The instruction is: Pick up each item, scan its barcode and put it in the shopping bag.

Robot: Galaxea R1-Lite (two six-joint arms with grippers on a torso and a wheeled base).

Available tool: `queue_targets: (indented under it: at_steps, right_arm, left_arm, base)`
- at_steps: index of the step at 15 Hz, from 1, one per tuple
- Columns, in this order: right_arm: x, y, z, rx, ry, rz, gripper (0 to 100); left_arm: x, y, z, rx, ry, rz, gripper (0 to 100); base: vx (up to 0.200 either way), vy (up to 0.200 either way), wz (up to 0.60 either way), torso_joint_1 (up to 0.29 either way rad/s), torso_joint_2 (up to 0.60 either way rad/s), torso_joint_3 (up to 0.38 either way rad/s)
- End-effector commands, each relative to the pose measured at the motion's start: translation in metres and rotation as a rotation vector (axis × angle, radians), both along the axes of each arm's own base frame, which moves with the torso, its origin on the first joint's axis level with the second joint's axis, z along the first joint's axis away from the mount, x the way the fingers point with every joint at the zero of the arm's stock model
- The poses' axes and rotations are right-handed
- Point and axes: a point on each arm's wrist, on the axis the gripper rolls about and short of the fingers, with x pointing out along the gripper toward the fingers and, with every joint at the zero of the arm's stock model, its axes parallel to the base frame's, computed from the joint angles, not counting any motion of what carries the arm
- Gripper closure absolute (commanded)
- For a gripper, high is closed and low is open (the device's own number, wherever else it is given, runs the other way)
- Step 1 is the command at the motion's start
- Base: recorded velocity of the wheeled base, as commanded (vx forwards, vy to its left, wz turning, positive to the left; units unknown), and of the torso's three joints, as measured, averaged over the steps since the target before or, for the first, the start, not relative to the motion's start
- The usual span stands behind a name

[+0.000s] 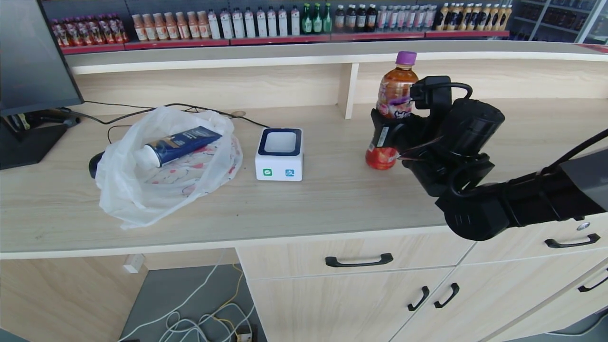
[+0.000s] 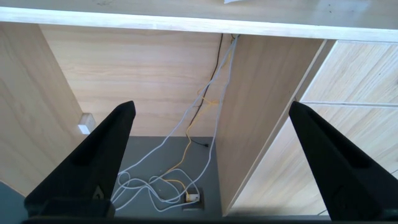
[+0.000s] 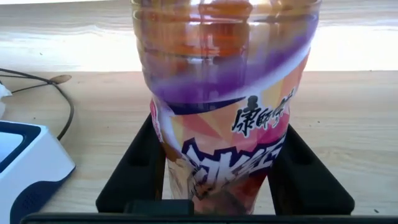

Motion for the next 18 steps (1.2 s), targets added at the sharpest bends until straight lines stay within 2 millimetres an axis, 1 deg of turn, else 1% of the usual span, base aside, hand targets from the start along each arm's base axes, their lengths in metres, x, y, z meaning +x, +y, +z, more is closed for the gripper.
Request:
queue_targets:
  at_steps: [1,3,5,6,8,9,10,13,15,16,17,18]
  right_arm:
    - [-0.007,-0.003,0.012,0.014,-0.027,0.002,100]
    - [-0.018,-0.001,0.024,0.035,-0.052,0.021,100]
    - [-0.032,-0.007,0.043,0.057,-0.093,0.028,100]
    - [-0.038,-0.01,0.049,0.066,-0.103,0.031,100]
    - [-0.06,-0.019,0.068,0.091,-0.144,0.041,100]
    - [-0.074,-0.018,0.075,0.098,-0.159,0.068,100]
    - [-0.087,-0.021,0.078,0.105,-0.16,0.084,100]
    - [-0.126,-0.042,0.083,0.132,-0.163,0.133,100]
    - [-0.154,-0.058,0.078,0.147,-0.146,0.152,100]
    - [-0.161,-0.062,0.076,0.159,-0.141,0.157,100]
    - [-0.175,-0.069,0.072,0.19,-0.129,0.177,100]
    - [-0.18,-0.071,0.07,0.204,-0.126,0.199,100]
  left_arm:
    - [0.0,0.0,0.0,0.0,0.0,0.0,0]
    - [0.0,0.0,0.0,0.0,0.0,0.0,0]
    - [0.0,0.0,0.0,0.0,0.0,0.0,0]
    - [0.0,0.0,0.0,0.0,0.0,0.001,0]
    - [0.0,0.0,0.0,0.0,0.0,0.0,0]
    - [0.0,0.0,0.0,0.0,0.0,0.0,0]
    - [0.0,0.0,0.0,0.0,0.0,0.001,0]
    - [0.0,0.0,0.0,0.0,0.0,0.0,0]
    - [0.0,0.0,0.0,0.0,0.0,0.0,0]
    - [0.0,0.0,0.0,0.0,0.0,0.001,0]
    - [0.0,0.0,0.0,0.0,0.0,0.0,0]
    - [0.0,0.0,0.0,0.0,0.0,0.0,0]
  base:
    - [0.0,0.0,0.0,0.0,0.0,0.0]
    - [0.0,0.0,0.0,0.0,0.0,0.0]
    - [0.0,0.0,0.0,0.0,0.0,0.0]
    - [0.0,0.0,0.0,0.0,0.0,0.0]
    - [0.0,0.0,0.0,0.0,0.0,0.0]
    - [0.0,0.0,0.0,0.0,0.0,0.0]
    - [0.0,0.0,0.0,0.0,0.0,0.0]
    - [0.0,0.0,0.0,0.0,0.0,0.0]
    - [0.0,0.0,0.0,0.0,0.0,0.0]
    - [0.0,0.0,0.0,0.0,0.0,0.0]
    - [0.0,0.0,0.0,0.0,0.0,0.0]
    - [0.0,0.0,0.0,0.0,0.0,0.0]
